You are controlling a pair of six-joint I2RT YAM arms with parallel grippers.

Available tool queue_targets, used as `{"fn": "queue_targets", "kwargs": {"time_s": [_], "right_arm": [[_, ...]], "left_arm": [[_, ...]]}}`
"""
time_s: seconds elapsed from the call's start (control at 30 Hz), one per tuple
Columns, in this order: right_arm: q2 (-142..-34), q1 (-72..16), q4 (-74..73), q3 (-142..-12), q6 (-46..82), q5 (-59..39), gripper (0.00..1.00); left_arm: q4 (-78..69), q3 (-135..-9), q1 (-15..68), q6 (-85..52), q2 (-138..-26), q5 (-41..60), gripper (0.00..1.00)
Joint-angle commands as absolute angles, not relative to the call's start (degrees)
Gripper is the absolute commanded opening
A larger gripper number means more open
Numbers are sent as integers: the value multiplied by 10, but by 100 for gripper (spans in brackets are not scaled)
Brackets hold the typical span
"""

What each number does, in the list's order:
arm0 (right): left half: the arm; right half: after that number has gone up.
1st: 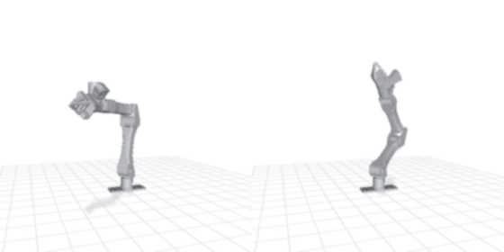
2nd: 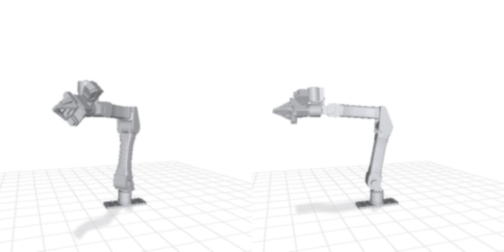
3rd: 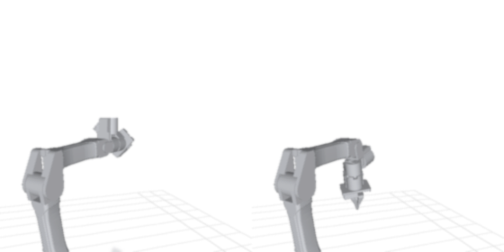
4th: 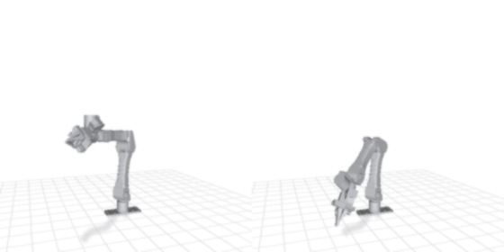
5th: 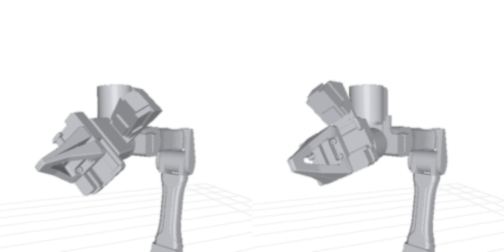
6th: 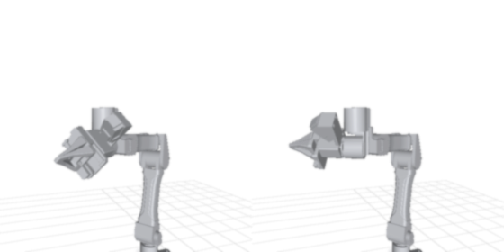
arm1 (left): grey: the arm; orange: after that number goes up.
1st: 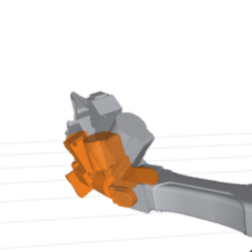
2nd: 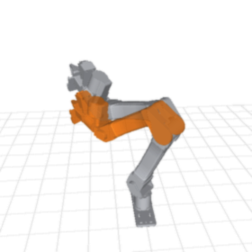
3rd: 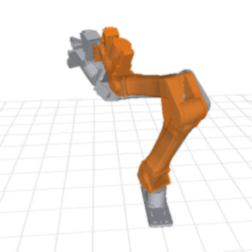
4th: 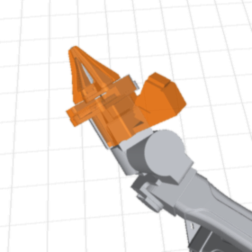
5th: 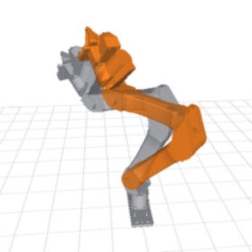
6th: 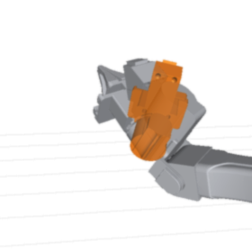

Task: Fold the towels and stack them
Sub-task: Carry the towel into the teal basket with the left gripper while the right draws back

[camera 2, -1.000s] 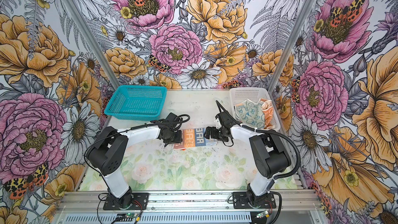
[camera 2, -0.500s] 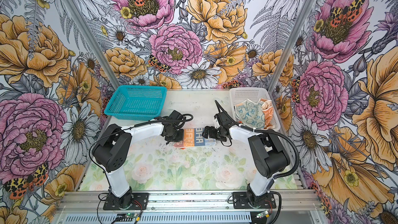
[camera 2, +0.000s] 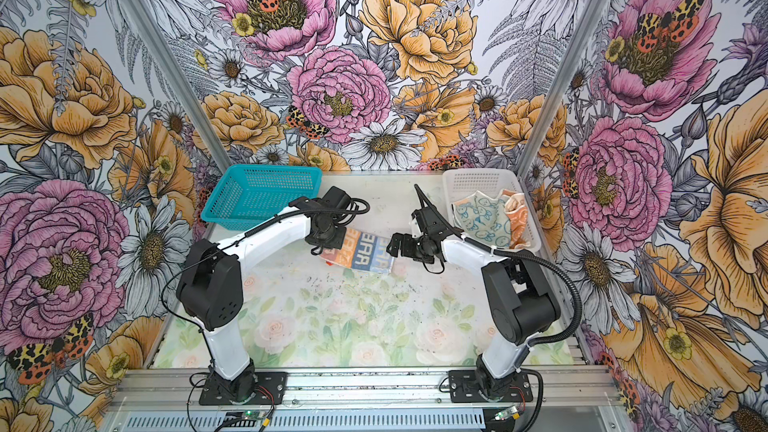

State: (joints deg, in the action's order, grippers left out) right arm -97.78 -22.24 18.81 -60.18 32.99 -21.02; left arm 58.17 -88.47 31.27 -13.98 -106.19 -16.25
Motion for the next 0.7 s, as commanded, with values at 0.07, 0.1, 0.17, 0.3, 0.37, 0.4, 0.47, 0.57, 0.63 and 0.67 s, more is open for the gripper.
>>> {"fn": "queue_targets", "kwargs": {"time_s": [0.07,0.1,0.17,0.3,0.37,0.4,0.47,0.57,0.63,0.67], "right_arm": [[-1015,-229,184,-668,324,-224,99],[-1019,-229,183,-677,321,-224,99],[-1025,-229,188,-691,316,-225,99],[-1035,-229,190,-707,311,-231,99],[-1039,-229,190,-713,309,-233,99],[-1041,-229,190,-716,310,-235,99],[-1045,-229,190,-722,310,-240,99],[-1048,-232,190,-739,310,-236,99],[-1050,-235,190,-756,312,-238,99],[-1050,-238,190,-764,311,-238,99]], "left_arm": [[636,-970,273,-75,-1082,-255,0],[635,-988,266,-63,-1087,-263,0],[635,-1025,255,-41,-1104,-270,0],[653,-1115,225,1,-1160,-277,0],[673,-1164,214,15,-1188,-278,0],[677,-1186,210,25,-1198,-286,0],[676,-1219,204,48,-1210,-301,0],[675,-1266,187,101,-1234,-329,0],[675,-1293,170,128,-1250,-347,0],[675,-1304,160,136,-1255,-347,0]]}}
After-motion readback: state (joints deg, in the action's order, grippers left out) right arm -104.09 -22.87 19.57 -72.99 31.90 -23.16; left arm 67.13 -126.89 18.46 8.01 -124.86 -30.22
